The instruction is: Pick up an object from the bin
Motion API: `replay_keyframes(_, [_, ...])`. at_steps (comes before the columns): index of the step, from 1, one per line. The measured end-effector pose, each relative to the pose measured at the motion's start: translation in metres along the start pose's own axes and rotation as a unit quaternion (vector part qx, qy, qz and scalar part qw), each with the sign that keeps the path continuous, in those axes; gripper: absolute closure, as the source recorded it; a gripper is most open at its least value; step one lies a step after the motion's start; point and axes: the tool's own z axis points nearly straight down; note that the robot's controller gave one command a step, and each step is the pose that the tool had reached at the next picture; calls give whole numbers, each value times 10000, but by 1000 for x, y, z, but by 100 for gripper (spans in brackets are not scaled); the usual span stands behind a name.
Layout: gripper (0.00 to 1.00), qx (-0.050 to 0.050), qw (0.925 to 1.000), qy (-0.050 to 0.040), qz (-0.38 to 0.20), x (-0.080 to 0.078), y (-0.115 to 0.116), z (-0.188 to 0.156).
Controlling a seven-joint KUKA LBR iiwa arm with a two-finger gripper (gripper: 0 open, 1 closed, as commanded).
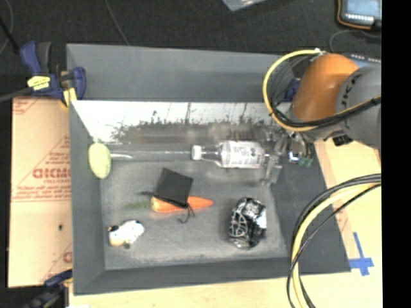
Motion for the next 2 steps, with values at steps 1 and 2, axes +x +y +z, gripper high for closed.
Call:
replay_keyframes(1, [100,-18,9969,-52,780,0,19,4])
replay_keyframes(2, [100,-17,9970,-50,775,0,19,4])
